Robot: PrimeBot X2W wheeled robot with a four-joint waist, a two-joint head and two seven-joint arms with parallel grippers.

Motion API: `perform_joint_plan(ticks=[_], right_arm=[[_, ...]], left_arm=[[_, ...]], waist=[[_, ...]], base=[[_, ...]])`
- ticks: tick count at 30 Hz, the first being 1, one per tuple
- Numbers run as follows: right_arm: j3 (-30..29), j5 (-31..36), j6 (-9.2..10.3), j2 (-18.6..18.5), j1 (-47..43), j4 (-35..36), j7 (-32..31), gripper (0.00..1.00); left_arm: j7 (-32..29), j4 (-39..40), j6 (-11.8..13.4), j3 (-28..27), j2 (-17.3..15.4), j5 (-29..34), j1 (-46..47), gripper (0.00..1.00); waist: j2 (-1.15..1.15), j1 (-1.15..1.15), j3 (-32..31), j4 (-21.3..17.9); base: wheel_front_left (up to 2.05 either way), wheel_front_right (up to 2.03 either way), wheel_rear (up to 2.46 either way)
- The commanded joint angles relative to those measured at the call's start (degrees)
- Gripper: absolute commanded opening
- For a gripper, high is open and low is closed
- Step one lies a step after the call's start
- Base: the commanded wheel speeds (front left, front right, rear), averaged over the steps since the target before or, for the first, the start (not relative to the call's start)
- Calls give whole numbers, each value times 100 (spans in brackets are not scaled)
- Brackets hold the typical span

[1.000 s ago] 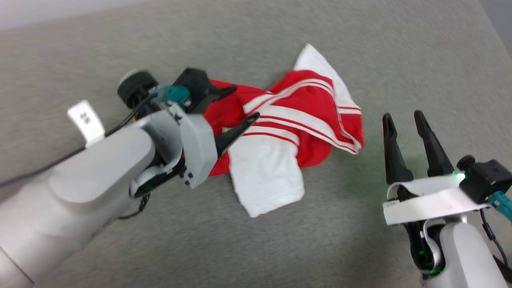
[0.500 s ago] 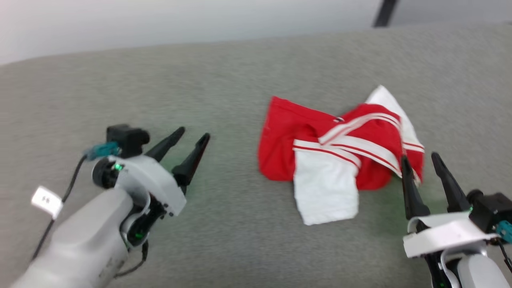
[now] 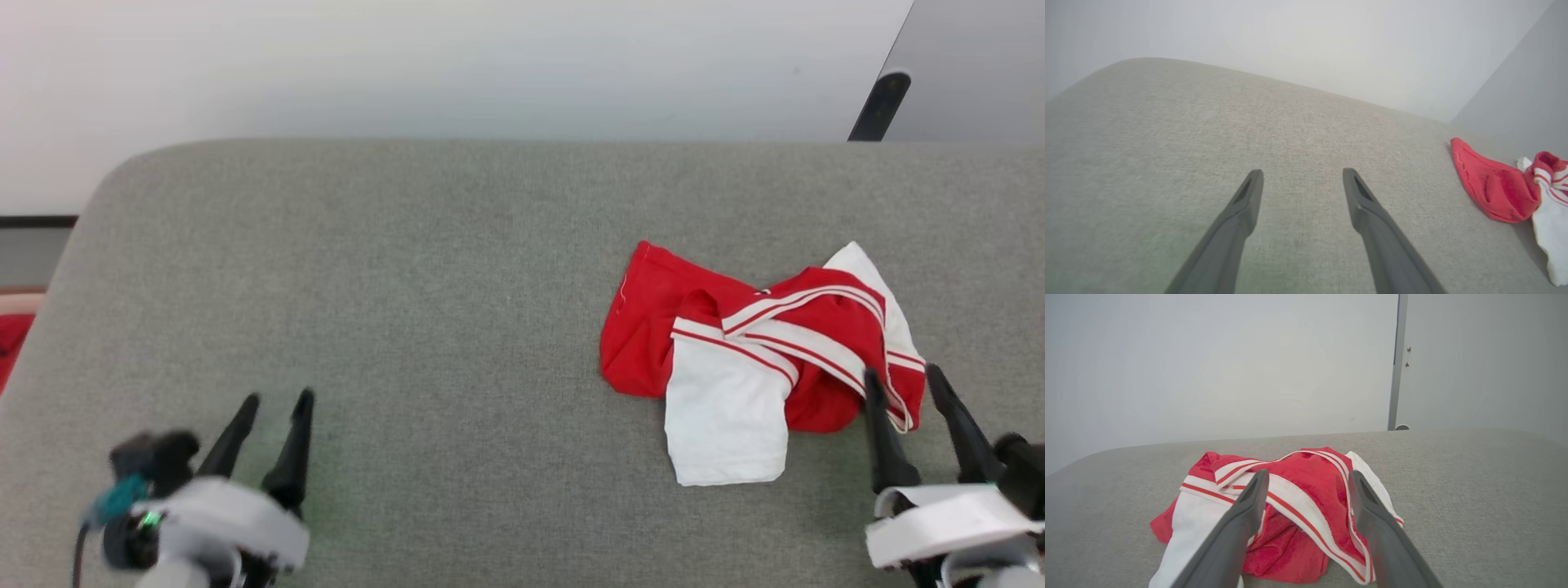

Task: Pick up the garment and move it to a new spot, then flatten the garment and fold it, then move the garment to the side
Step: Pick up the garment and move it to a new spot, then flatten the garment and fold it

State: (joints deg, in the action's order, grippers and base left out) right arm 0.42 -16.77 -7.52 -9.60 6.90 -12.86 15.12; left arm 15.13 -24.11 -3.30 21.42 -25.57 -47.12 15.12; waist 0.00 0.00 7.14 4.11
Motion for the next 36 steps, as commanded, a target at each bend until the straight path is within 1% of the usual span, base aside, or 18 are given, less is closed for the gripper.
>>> perform_joint_plan(ticks=[1, 5, 9, 12, 15, 19, 25, 36], right_arm=[[-62, -41, 6, -29, -122, -19, 1, 100], [-230, -86, 6, -64, -237, -19, 1, 100], [-310, -93, 6, -105, -299, -11, 1, 100], [-354, -114, 6, -63, -294, 46, 2, 100], [-384, -119, 6, -23, -264, 89, 1, 100], [-360, -125, 6, 19, -194, 101, 1, 100], [-320, -126, 6, 101, -268, 24, 2, 100], [-293, -134, 6, 109, -180, 20, 1, 100]], left_arm=[[0, 120, 55, -184, 55, 184, -203, 100], [1, 612, 175, -842, 216, 905, -844, 100], [1, 1091, 220, -1349, 368, 1533, -1254, 100], [0, 1444, 170, -1558, 417, 2017, -1443, 100], [0, 1718, 141, -1733, 481, 2322, -1567, 100], [0, 1842, 88, -1823, 613, 2530, -1712, 100], [0, 1627, -13, -1798, 851, 2667, -1855, 100], [1, 1497, -177, -1920, 1007, 2849, -1726, 100]], waist=[[0, 0, -107, 6], [0, 0, -206, -7], [0, 0, -316, -31], [0, 0, -395, -52], [0, 0, -430, -91], [0, 0, -441, -142], [0, 0, -448, -183], [0, 0, -398, -181]], base=[[0, 0, 0], [0, 0, 0], [0, 0, 0], [0, 0, 0], [0, 0, 0], [0, 0, 0], [0, 0, 0], [0, 0, 0]])
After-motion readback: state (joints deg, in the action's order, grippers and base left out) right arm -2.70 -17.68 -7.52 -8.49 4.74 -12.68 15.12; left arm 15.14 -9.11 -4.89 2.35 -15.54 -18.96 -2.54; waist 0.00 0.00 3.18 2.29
